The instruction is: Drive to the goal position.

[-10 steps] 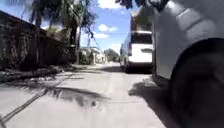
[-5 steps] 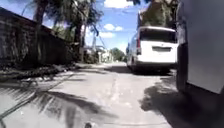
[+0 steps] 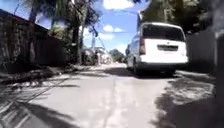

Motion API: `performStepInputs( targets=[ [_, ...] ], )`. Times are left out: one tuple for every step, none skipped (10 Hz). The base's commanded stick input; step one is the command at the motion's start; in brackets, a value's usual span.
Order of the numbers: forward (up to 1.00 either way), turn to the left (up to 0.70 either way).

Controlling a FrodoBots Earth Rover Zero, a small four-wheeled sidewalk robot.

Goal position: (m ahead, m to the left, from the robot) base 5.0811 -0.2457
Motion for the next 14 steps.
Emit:
performStepInputs(
  targets=[
    [1.00,-0.09],
    [1.00,-0.26],
    [1.00,-0.27],
    [1.00,-0.03],
    [1.00,-0.01],
    [1.00,0.00],
    [1.00,0.00],
    [1.00,0.00],
    [1.00,0.00],
    [1.00,0.00],
    [1.00,0.00],
    [1.00,0.00],
    [1.00,0.00],
    [1.00,0.00]
  ],
)
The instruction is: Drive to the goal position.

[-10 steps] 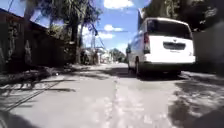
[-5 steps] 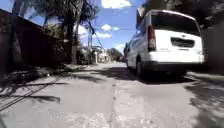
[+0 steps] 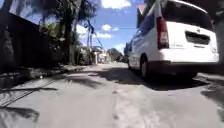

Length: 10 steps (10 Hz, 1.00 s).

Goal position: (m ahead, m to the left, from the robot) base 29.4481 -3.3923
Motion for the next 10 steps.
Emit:
performStepInputs(
  targets=[
    [1.00,0.00],
    [1.00,0.00],
    [1.00,0.00],
    [1.00,0.00],
    [1.00,0.00],
    [1.00,0.00],
    [1.00,0.00],
    [1.00,0.00],
    [1.00,0.00],
    [1.00,0.00]
  ],
)
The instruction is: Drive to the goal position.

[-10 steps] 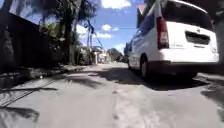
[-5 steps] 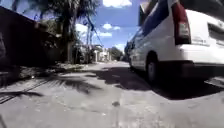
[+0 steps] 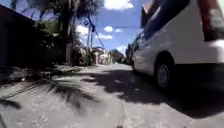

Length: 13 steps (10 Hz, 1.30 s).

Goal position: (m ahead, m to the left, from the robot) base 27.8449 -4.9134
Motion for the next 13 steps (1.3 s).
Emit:
performStepInputs(
  targets=[
    [1.00,0.00],
    [1.00,0.00],
    [1.00,0.00],
    [1.00,-0.02],
    [1.00,-0.10],
    [1.00,-0.27],
    [1.00,-0.24],
    [1.00,0.00],
    [1.00,-0.06],
    [1.00,-0.26],
    [1.00,-0.19],
    [1.00,-0.14],
    [1.00,-0.21]
  ],
)
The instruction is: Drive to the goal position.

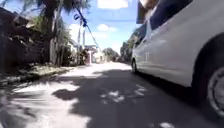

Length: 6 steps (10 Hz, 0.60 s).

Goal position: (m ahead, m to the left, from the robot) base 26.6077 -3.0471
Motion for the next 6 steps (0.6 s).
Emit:
performStepInputs(
  targets=[
    [1.00,-0.17],
    [1.00,-0.06],
    [1.00,0.00],
    [1.00,0.00],
    [1.00,0.00],
    [1.00,0.00]
  ],
)
